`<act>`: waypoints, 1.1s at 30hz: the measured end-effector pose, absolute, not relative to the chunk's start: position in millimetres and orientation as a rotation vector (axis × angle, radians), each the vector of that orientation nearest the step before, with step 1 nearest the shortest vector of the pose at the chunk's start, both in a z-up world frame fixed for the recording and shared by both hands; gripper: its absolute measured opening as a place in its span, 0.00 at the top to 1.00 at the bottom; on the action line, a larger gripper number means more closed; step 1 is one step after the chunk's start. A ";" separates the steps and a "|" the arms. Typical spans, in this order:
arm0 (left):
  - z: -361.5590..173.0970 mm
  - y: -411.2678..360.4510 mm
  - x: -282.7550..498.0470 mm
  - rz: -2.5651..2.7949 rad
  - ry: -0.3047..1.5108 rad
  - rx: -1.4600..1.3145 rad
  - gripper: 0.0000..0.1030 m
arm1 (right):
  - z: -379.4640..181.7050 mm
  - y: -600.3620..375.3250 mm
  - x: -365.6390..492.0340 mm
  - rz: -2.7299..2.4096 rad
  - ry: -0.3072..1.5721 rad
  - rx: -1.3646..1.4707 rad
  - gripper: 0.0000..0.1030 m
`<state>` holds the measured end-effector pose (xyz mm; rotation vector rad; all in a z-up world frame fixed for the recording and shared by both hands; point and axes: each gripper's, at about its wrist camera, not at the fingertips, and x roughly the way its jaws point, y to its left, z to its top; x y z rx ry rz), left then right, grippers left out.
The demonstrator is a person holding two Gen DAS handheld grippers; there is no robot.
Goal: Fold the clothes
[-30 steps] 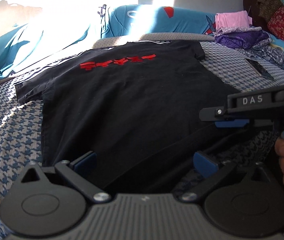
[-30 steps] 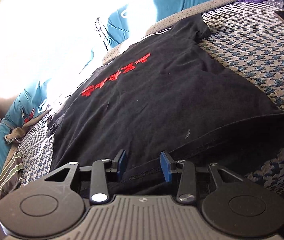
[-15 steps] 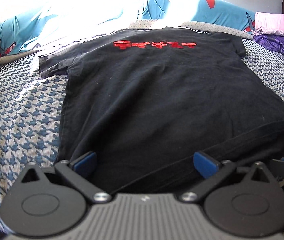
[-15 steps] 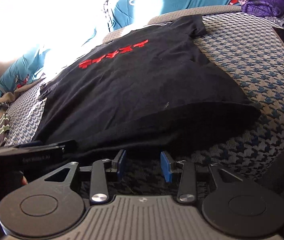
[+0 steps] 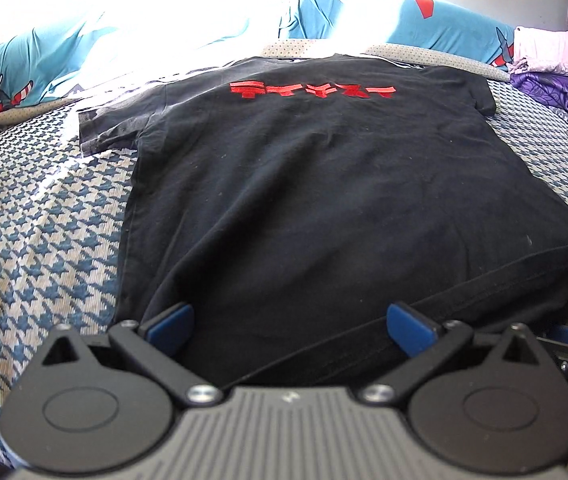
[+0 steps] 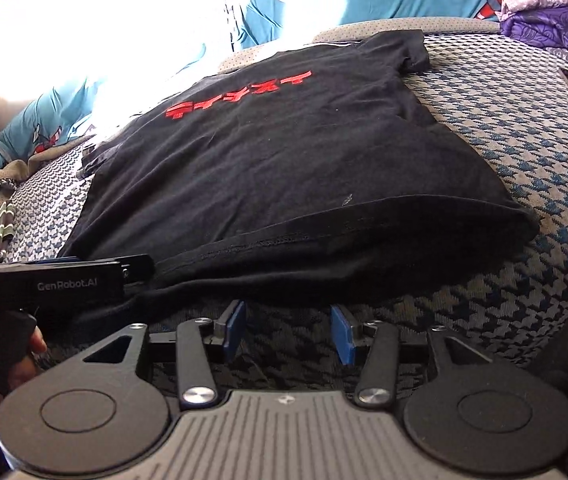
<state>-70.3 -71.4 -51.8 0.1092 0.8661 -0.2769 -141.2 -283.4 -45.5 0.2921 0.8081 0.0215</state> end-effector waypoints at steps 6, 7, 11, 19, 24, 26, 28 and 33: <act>-52.1 -71.4 -70.5 -0.278 0.866 0.109 0.00 | -34.1 -282.8 -148.9 0.051 0.702 0.319 0.54; -52.1 -71.4 -70.5 -0.278 0.866 0.108 0.00 | -30.7 -281.3 -151.2 0.058 0.675 0.304 0.54; -52.3 -71.3 -70.9 -0.279 0.866 0.109 0.00 | -26.4 -272.7 -151.0 0.073 0.668 0.233 0.54; -51.8 -71.2 -70.7 -0.276 0.867 0.108 0.00 | -43.4 -291.8 -142.6 0.011 0.794 0.359 0.54; -51.7 -71.4 -70.8 -0.275 0.867 0.109 0.00 | -51.2 -300.2 -141.0 0.009 0.749 0.477 0.49; -51.6 -71.7 -70.8 -0.276 0.868 0.108 0.00 | -51.8 -304.8 -138.8 0.012 0.710 0.543 0.49; -51.6 -71.6 -70.8 -0.277 0.868 0.107 0.00 | -51.0 -310.3 -138.7 0.024 0.688 0.604 0.50; -51.9 -71.4 -70.7 -0.278 0.868 0.110 0.00 | -39.3 -321.9 -143.2 0.070 0.600 0.706 0.52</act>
